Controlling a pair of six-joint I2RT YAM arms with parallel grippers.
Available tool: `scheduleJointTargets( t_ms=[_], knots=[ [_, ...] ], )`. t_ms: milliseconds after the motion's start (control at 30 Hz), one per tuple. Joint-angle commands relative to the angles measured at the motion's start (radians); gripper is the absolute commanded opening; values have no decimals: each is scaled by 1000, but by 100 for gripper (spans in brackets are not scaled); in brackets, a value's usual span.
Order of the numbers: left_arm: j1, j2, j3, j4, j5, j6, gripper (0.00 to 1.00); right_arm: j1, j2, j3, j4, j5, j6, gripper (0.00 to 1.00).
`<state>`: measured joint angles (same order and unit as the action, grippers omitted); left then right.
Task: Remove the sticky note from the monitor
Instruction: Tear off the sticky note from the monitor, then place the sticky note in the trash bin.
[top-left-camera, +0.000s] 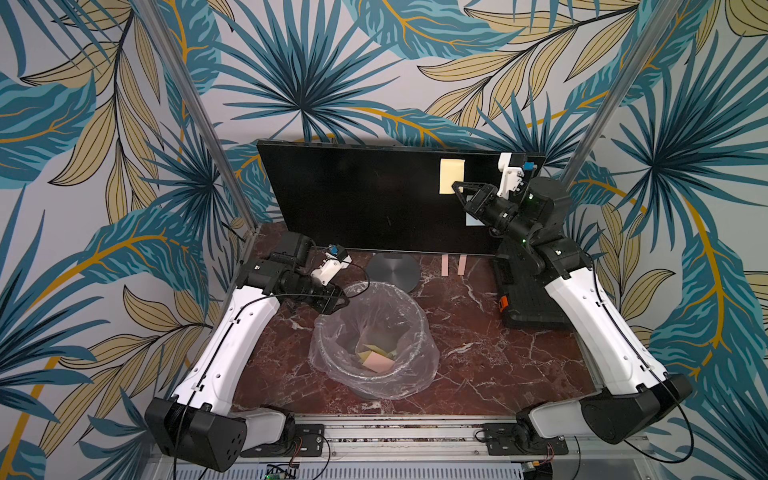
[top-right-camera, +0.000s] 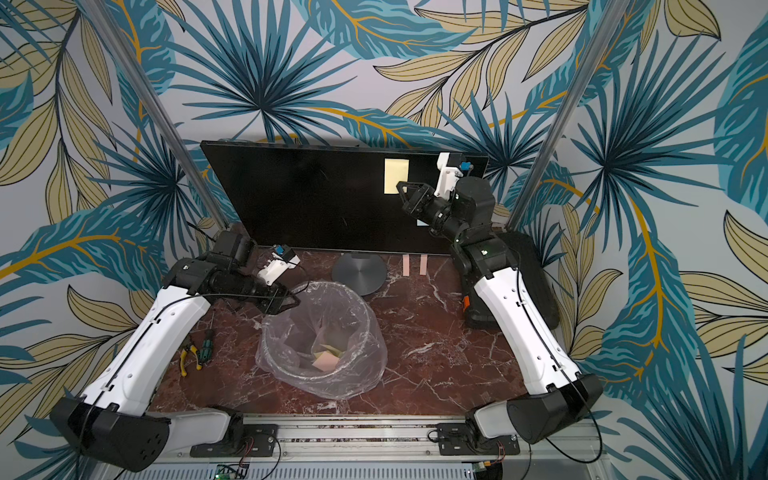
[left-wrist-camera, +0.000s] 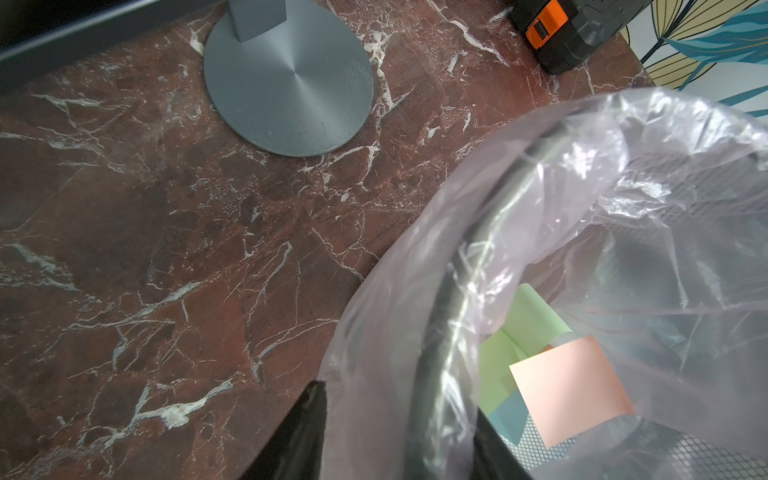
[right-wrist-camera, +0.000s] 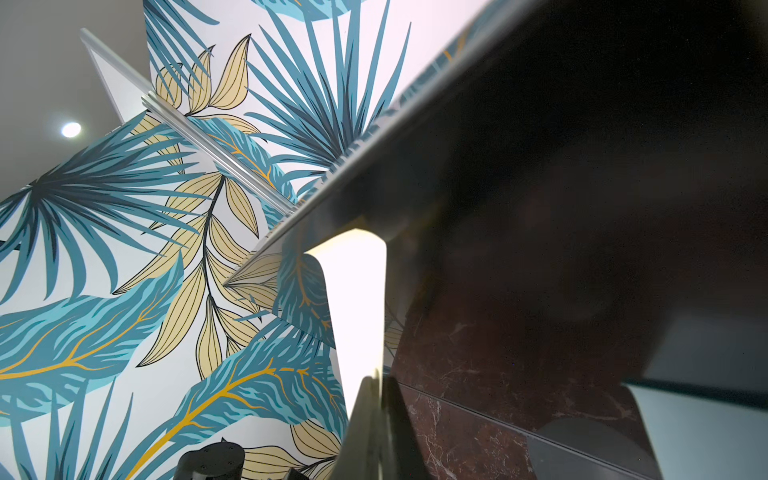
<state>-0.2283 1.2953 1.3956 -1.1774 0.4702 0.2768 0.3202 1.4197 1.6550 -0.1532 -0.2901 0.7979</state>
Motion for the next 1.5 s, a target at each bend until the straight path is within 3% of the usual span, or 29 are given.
scheduleJointTargets(
  t_ms=[0,233,467,767,1200,1467],
  knots=[
    [-3,-5,-12,7,-2,4,49,-3,-44,-18,41,-12,-1,0],
    [-3,-5,-12,7,-1,4,49,-3,-80,-44,81,-71,21,0],
    [-3,-4,-12,9,-5,5,49,-1,-109,-85,191,-215,60,0],
    [-3,2,-14,9,-5,5,49,15,-137,-126,171,-306,34,0],
    [-3,1,-15,10,-2,4,49,179,-245,-307,-174,-294,-286,0],
    [-5,3,-16,10,-4,5,49,337,-215,-317,-409,-194,-488,0]
  ],
)
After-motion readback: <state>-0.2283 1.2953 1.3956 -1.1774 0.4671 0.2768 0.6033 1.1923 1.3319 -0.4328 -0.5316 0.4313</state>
